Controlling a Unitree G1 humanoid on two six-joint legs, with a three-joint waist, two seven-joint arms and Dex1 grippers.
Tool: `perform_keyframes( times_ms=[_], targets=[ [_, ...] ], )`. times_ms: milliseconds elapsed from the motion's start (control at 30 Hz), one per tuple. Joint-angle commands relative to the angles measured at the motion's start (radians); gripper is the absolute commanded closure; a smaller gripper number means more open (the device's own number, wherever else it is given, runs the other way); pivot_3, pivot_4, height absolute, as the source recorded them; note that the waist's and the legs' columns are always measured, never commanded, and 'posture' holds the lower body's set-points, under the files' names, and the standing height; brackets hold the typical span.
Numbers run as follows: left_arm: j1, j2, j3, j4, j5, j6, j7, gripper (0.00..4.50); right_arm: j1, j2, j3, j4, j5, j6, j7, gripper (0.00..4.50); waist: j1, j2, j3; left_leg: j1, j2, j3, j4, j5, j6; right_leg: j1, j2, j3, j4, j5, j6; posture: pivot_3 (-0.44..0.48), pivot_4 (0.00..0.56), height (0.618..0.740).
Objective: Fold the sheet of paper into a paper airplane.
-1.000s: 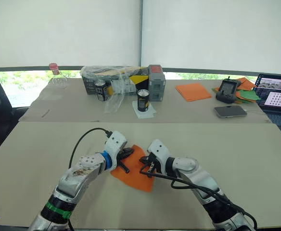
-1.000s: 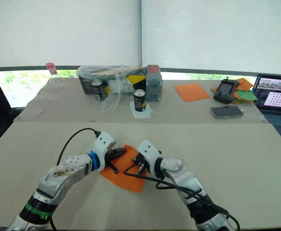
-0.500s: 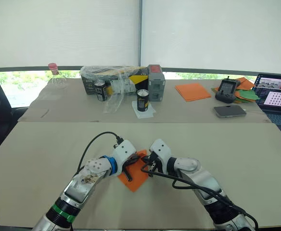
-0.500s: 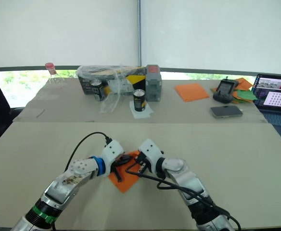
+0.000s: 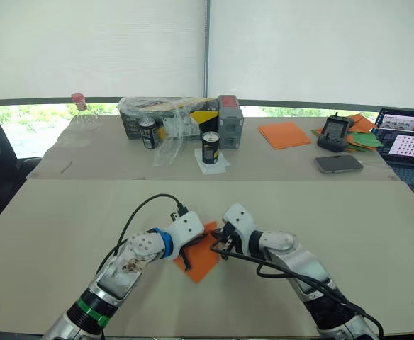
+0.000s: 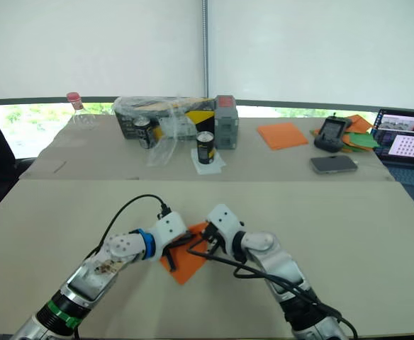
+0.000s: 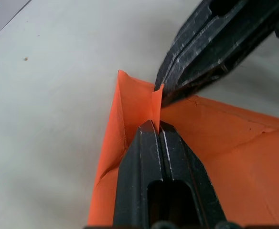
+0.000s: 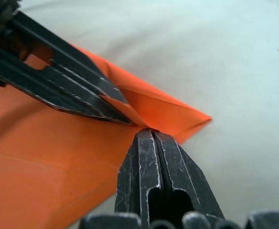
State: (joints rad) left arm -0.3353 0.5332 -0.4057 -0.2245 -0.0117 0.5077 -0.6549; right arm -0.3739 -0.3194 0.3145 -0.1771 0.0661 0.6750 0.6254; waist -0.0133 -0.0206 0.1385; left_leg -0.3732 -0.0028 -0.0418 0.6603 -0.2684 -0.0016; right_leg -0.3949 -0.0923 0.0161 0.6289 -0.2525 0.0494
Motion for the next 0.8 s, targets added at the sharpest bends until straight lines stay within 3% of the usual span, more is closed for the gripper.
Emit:
perform_keyframes(
  times_ms=[33,467,800],
  targets=[
    [-0.001,0.025,-0.044,-0.013,0.068,0.019,-0.015,4.49,-0.028,-0.016,-0.074,-0.079,0.046,0.001,0.008,4.50,0.000,0.000,0.000,0.000,0.000,0.000,0.000,0.000,0.000,0.000,0.000,0.000,0.000,0.000,0.000,0.000,0.150,0.740],
    [0.044,0.019,-0.060,-0.123,0.199,0.108,0.035,4.49,0.022,-0.024,-0.028,-0.098,0.082,-0.056,0.056,4.50,-0.004,0.000,0.000,0.000,0.001,0.000,0.000,0.000,0.000,0.000,0.001,0.000,0.001,0.000,0.000,0.000,0.150,0.740],
    [0.073,-0.035,-0.010,-0.202,0.212,0.222,0.093,4.49,0.013,0.000,0.001,-0.015,0.072,-0.124,0.057,4.50,-0.004,0.000,0.000,0.000,0.001,0.000,0.000,0.000,0.000,-0.001,0.001,0.000,0.002,0.000,0.000,0.000,0.150,0.740]
  ],
)
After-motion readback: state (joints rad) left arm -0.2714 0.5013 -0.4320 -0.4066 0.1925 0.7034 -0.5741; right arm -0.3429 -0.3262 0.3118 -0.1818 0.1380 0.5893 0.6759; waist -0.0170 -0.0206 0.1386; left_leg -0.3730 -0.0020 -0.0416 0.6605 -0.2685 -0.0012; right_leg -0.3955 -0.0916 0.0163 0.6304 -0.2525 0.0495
